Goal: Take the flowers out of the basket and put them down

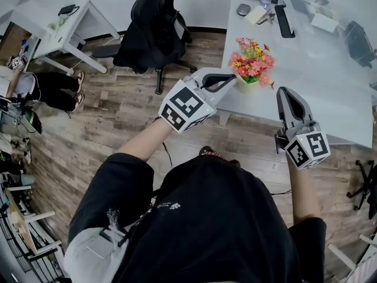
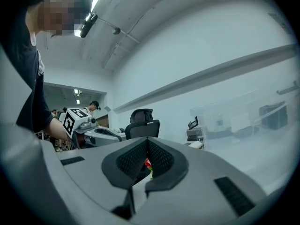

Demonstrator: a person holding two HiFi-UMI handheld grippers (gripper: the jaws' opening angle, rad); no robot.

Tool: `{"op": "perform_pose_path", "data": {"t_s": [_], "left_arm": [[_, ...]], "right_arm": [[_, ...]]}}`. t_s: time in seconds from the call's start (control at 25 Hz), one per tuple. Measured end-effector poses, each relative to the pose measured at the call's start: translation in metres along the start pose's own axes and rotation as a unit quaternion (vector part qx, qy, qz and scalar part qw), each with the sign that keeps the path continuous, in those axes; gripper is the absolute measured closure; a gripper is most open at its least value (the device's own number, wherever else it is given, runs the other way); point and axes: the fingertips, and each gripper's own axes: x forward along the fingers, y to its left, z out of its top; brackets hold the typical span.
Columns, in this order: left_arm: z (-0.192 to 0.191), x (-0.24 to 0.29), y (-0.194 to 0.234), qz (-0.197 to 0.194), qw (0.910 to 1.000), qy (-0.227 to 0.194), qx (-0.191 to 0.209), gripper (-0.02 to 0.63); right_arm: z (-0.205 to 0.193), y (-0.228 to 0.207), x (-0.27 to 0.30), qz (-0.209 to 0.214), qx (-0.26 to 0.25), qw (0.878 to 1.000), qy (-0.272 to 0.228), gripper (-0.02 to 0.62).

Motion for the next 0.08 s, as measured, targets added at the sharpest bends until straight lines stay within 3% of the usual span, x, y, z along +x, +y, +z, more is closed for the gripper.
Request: {"op": "perform_pose_path", "data": {"t_s": [0.08], "left_arm": [[-0.0005, -0.0007, -0.0019, 0.001, 1.0000, 0.000, -0.004, 0.598]], "right_arm": [[0.0005, 0.0018, -0.0018, 0.004, 0.001, 1.000, -0.004, 0.583]]}}
